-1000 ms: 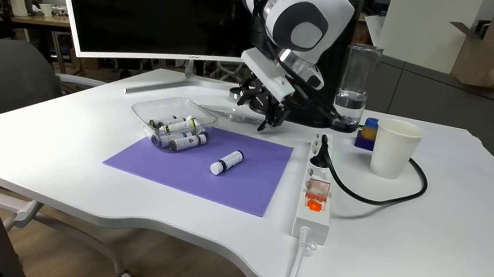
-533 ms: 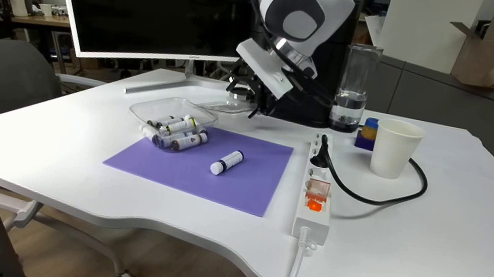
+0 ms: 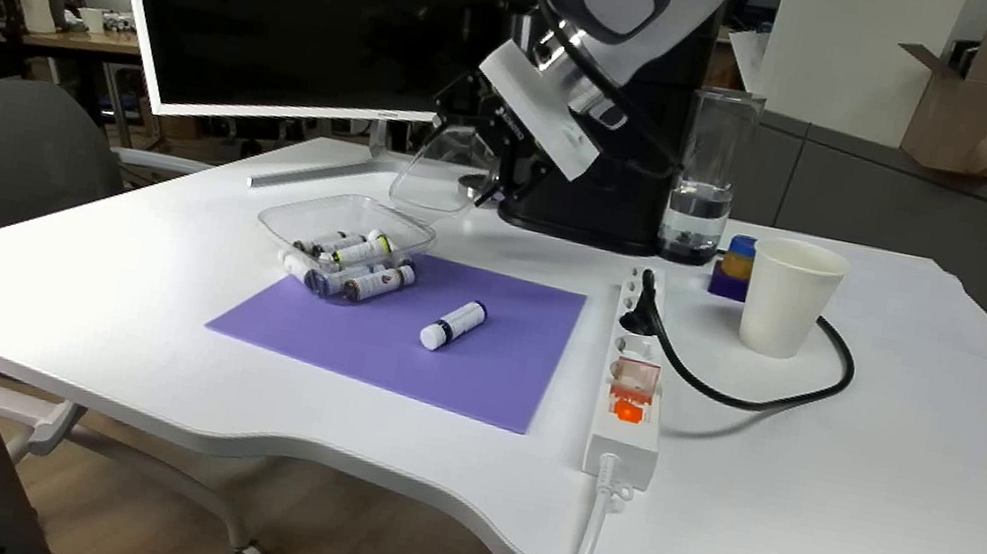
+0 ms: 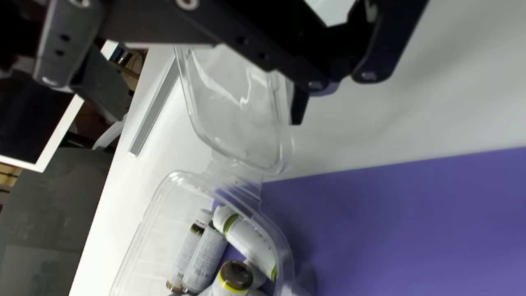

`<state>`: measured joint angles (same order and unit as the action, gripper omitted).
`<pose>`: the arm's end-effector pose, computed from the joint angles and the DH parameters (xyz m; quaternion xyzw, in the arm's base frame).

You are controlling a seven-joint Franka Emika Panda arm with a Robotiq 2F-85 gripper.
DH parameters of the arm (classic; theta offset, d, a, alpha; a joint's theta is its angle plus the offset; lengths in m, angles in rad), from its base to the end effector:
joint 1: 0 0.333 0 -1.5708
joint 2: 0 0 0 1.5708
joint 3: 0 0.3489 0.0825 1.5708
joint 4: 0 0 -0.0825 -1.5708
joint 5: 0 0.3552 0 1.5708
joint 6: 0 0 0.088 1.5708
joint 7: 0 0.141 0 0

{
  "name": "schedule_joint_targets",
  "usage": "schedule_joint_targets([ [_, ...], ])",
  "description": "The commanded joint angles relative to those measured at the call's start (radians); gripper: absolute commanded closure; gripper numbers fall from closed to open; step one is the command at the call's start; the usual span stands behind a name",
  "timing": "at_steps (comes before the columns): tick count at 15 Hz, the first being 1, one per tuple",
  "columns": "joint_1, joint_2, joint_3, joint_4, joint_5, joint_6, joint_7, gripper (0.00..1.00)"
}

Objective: Close the lid of the container.

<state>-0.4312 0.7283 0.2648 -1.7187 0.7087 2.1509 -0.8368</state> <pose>0.6425 -0.0782 0.1901 -0.9259 -0.0624 -0.0449 0.3699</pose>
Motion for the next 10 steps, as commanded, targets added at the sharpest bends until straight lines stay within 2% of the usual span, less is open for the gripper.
schedule_joint_targets([
  [1, 0.042, -0.086, -0.064, -0.063, -0.003, -0.072, -0.089, 0.0],
  [6, 0.117, -0.115, -0.132, -0.061, -0.06, -0.133, -0.155, 0.0],
  [10, 0.167, -0.113, -0.154, -0.033, -0.13, -0.141, -0.167, 0.0],
])
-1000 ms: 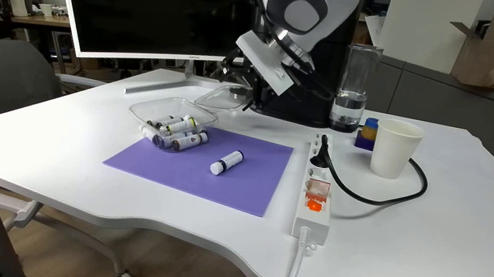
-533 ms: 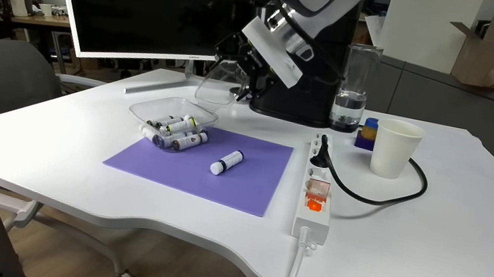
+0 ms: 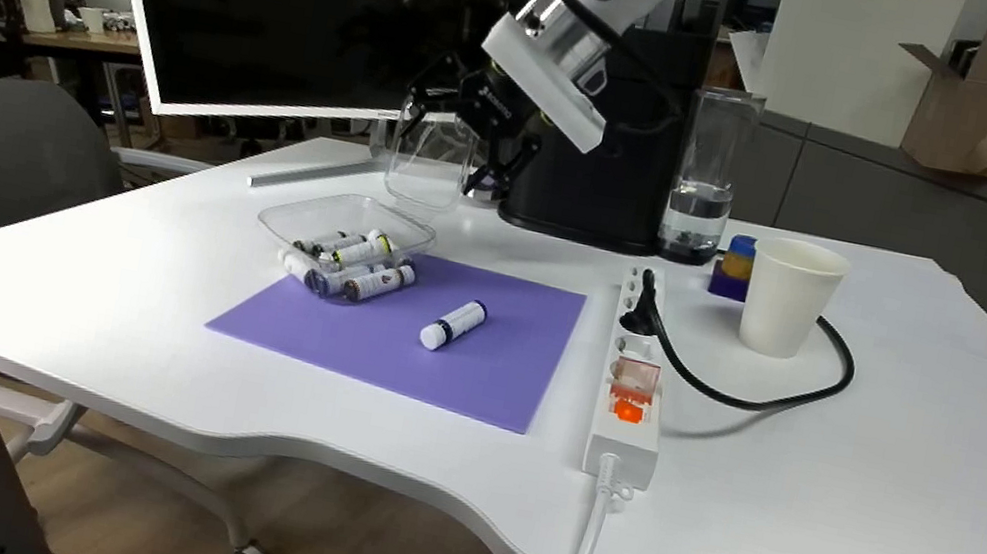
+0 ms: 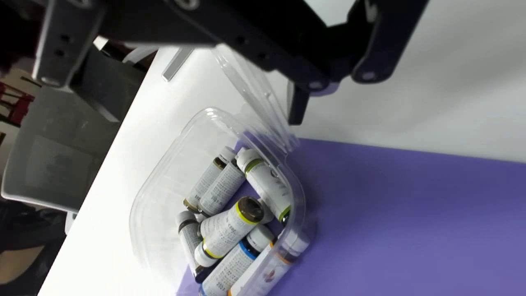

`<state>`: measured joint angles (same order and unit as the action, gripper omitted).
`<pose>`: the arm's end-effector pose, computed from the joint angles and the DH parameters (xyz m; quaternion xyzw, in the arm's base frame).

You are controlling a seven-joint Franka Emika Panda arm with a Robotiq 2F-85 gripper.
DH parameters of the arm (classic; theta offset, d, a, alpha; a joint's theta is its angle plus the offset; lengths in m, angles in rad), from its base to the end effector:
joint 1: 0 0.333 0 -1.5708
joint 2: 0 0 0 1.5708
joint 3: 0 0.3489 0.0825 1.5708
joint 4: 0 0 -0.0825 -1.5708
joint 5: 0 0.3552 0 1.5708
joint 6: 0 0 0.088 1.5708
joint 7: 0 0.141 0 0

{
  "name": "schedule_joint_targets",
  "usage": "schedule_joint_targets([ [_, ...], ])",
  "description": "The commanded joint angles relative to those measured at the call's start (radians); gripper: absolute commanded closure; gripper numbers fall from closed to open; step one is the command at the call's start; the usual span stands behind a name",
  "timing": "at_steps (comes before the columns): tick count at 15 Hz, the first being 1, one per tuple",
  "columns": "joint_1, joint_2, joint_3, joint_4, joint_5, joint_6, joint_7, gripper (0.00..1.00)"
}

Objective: Close the lid of the container.

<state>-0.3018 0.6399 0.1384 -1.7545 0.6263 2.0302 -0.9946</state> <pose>0.6215 -0.0576 0.2148 -0.9204 -0.1994 -0.0122 0.3361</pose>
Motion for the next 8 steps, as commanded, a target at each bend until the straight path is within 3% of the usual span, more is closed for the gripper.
schedule_joint_targets([
  [1, 0.048, -0.024, -0.029, 0.009, -0.07, -0.02, -0.01, 0.0],
  [8, 0.112, -0.037, -0.025, 0.024, -0.239, 0.005, -0.004, 0.0],
])
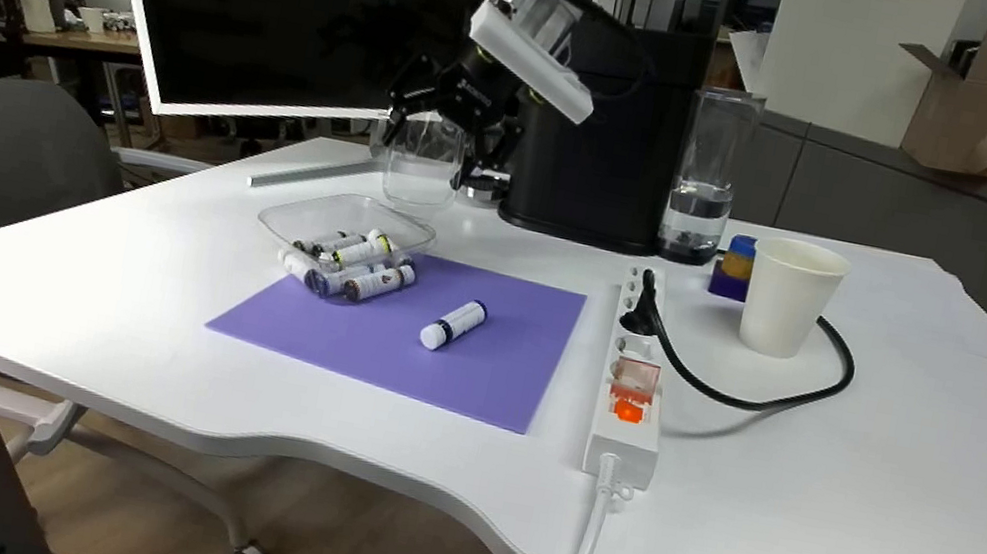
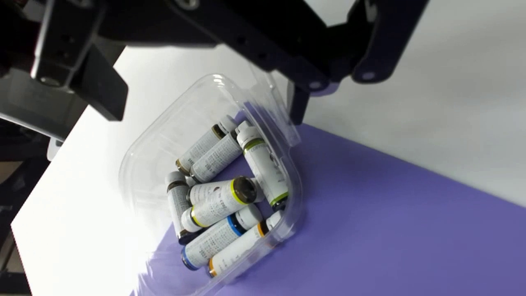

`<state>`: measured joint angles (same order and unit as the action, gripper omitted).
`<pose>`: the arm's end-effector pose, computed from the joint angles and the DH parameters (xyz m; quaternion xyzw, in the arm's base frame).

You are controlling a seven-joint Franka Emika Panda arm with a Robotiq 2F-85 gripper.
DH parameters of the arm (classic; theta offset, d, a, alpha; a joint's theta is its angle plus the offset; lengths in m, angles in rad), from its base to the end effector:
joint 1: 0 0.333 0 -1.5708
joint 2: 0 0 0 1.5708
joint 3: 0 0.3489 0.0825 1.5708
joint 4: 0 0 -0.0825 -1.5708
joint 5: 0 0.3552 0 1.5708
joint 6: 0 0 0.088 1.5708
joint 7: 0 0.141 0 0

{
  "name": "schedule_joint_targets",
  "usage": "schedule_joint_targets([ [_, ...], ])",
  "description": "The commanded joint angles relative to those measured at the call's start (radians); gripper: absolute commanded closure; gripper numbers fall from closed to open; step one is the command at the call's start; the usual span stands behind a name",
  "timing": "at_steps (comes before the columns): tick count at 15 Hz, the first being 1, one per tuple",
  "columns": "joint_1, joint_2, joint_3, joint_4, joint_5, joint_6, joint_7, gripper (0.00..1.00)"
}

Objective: Close the lid of the container.

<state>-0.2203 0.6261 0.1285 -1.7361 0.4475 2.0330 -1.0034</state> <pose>0.6250 -0.0264 0.2224 -0.9154 -0.2981 0.0232 0.2694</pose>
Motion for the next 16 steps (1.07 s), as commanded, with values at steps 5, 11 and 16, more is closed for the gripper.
schedule_joint_targets([
  [5, 0.075, -0.042, -0.014, -0.005, -0.174, 0.03, 0.006, 0.0],
  [11, 0.117, -0.081, -0.002, -0.038, -0.274, 0.051, -0.007, 0.0],
  [16, 0.143, -0.138, 0.013, -0.091, -0.286, 0.075, -0.008, 0.0],
])
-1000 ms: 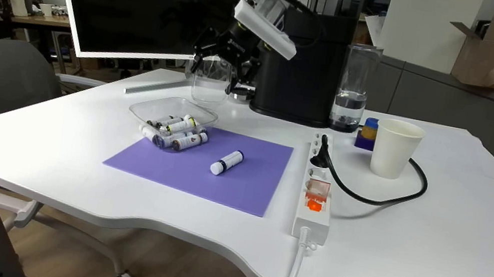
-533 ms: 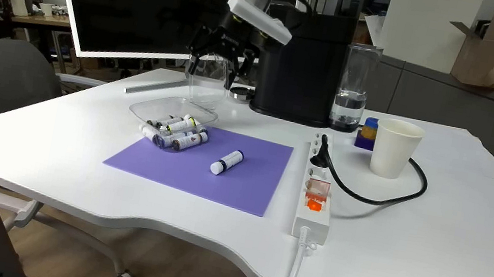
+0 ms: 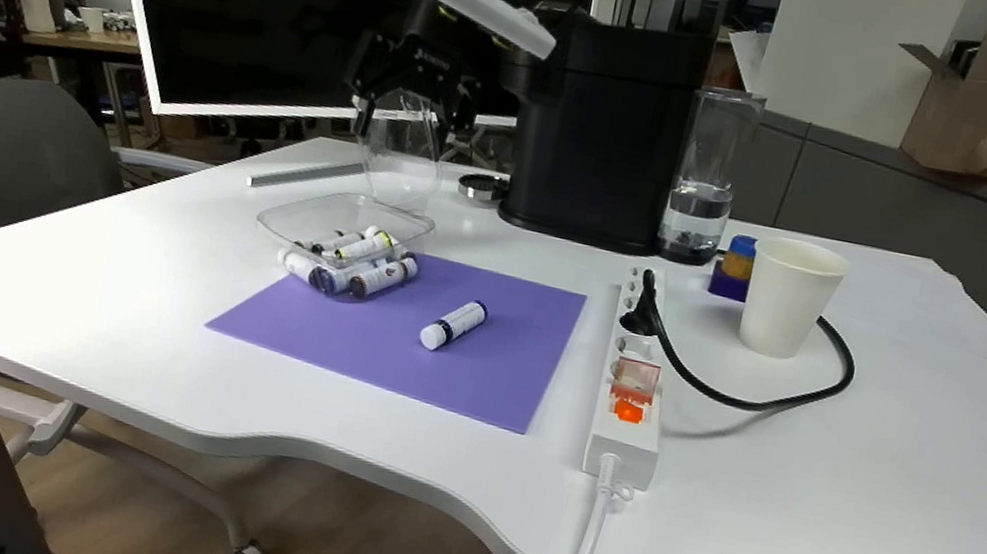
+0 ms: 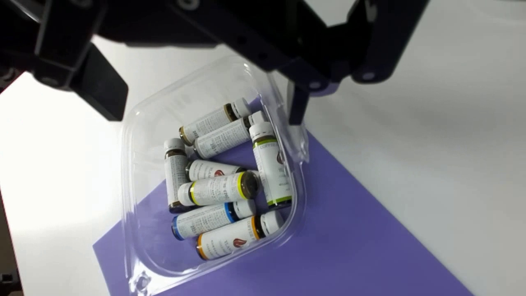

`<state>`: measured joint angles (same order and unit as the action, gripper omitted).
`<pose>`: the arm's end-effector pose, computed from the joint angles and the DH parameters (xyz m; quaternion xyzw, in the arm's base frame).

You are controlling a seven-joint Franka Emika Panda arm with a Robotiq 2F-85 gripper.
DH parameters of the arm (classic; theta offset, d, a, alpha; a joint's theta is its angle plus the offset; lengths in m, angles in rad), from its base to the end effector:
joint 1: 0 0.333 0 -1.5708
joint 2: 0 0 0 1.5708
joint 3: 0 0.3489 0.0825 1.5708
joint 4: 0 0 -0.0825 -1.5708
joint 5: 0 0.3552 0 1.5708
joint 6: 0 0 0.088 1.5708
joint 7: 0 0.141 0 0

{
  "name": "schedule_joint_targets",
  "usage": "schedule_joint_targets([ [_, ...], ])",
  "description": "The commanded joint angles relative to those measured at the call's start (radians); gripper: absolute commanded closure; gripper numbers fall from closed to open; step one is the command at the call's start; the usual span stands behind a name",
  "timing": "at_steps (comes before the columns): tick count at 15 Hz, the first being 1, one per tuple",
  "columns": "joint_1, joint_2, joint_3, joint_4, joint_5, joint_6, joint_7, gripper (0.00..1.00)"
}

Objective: Close the lid of the container.

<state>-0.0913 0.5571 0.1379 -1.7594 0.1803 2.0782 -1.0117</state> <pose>0.6241 0.0366 0.2522 -0.8801 -0.4468 0.0525 0.1519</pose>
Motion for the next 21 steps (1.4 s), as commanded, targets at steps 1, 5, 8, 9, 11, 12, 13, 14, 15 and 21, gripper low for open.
schedule_joint_targets([
  [1, 0.022, -0.083, 0.003, -0.08, -0.026, 0.04, 0.006, 0.0],
  [5, 0.055, -0.147, -0.002, -0.151, -0.073, 0.072, 0.019, 0.0],
  [8, 0.067, -0.182, -0.001, -0.185, -0.094, 0.054, 0.018, 0.0],
  [9, 0.071, -0.192, -0.002, -0.196, -0.097, 0.045, 0.022, 0.0],
  [11, 0.075, -0.207, -0.002, -0.208, -0.104, 0.023, 0.025, 0.0],
  [12, 0.078, -0.215, -0.002, -0.214, -0.104, 0.011, 0.027, 0.0],
  [13, 0.081, -0.221, -0.004, -0.218, -0.105, -0.003, 0.036, 0.0],
  [14, 0.084, -0.224, -0.006, -0.219, -0.106, -0.015, 0.047, 0.0],
  [15, 0.087, -0.225, -0.009, -0.215, -0.104, -0.034, 0.064, 0.0],
  [21, 0.087, -0.225, -0.033, -0.188, -0.085, -0.085, 0.228, 0.0],
])
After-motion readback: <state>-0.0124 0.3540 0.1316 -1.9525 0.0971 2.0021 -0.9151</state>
